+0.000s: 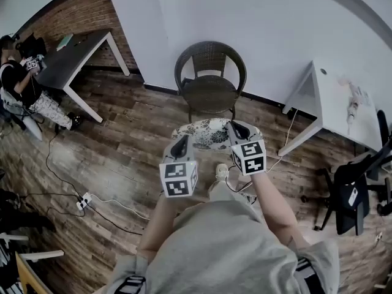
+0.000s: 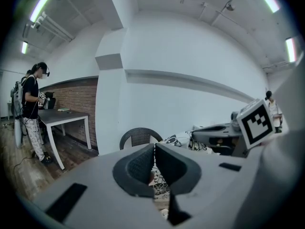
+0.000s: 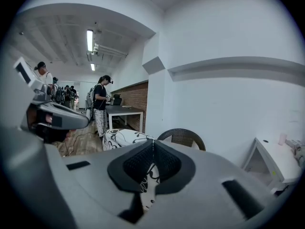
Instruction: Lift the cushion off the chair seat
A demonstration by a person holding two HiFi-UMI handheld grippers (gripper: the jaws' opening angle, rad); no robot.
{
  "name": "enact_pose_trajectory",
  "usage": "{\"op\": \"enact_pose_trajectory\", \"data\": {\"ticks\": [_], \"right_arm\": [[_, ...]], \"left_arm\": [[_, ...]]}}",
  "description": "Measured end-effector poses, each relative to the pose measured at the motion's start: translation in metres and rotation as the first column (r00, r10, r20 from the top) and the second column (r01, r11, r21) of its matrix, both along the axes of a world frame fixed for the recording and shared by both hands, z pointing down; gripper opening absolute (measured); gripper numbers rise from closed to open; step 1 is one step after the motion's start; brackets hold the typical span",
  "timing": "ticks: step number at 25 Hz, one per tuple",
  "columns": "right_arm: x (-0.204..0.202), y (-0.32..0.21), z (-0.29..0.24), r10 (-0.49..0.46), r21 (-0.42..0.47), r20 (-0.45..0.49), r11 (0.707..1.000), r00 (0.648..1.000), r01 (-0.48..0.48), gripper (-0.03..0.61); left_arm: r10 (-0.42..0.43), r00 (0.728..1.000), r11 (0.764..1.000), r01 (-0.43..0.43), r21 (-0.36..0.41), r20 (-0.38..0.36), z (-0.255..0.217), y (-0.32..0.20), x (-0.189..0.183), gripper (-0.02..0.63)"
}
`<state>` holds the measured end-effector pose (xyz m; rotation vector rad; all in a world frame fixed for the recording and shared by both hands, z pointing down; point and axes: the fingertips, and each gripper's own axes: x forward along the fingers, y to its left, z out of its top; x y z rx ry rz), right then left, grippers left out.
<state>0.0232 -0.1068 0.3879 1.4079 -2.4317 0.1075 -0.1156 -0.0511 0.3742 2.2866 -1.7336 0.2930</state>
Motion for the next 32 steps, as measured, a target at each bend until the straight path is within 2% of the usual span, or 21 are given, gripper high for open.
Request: {"op": "enact_pose_trajectory", "data": {"ticks": [11, 32], "right_arm": [[-0.002, 0.012, -0.012, 0.006, 0.028, 0.016, 1.0, 1.0, -0.007, 0.006], [-0.007, 0.012, -0.006, 0.015, 0.019, 0.027, 1.0, 1.0, -0.015, 0.006]], "left_arm": [[0.02, 1.0, 1.0, -0.02, 0.01, 0.013, -0.004, 0.007, 0.004, 0.01], [0.039, 0.999, 0.999, -0.039, -0.001, 0.012, 0.004, -0.002, 0.005, 0.009]]}}
